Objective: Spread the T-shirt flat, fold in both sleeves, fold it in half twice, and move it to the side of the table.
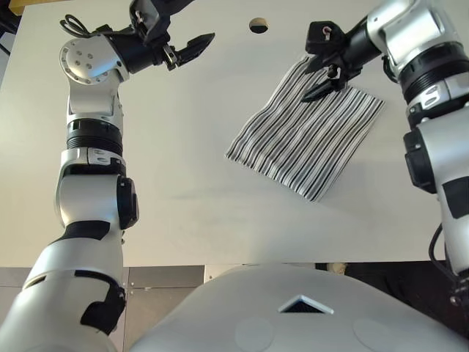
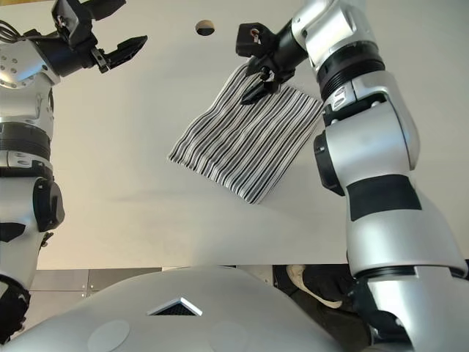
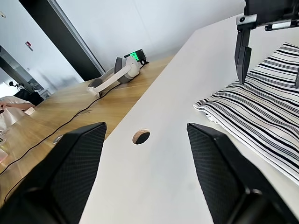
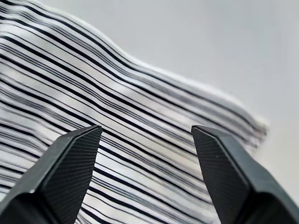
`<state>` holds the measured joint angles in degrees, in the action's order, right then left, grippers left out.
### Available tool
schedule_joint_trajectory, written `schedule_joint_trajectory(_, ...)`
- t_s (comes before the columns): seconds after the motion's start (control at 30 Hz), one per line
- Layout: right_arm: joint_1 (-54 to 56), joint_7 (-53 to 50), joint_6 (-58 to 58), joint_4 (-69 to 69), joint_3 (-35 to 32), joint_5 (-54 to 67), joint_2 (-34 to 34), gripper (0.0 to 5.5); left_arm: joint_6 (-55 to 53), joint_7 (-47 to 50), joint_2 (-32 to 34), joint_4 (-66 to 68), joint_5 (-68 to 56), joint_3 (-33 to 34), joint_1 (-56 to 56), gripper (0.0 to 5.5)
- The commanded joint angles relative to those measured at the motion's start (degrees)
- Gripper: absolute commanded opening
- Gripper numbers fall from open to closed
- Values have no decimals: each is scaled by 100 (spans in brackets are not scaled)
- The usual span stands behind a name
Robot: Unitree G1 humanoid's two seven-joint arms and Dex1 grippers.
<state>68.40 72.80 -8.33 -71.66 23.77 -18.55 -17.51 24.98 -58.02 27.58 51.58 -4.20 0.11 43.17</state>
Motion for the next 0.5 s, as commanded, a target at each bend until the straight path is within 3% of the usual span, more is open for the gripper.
schedule_joint_trajectory(0.03, -113, -523, 5, -316, -76, -127, -98, 355, -56, -49, 78, 50, -24, 16, 26, 321)
schedule_joint_trajectory(0.5, -622, -1861, -439, -563, -960, 365, 840, 355, 2, -129, 44, 159, 11, -31, 33, 321)
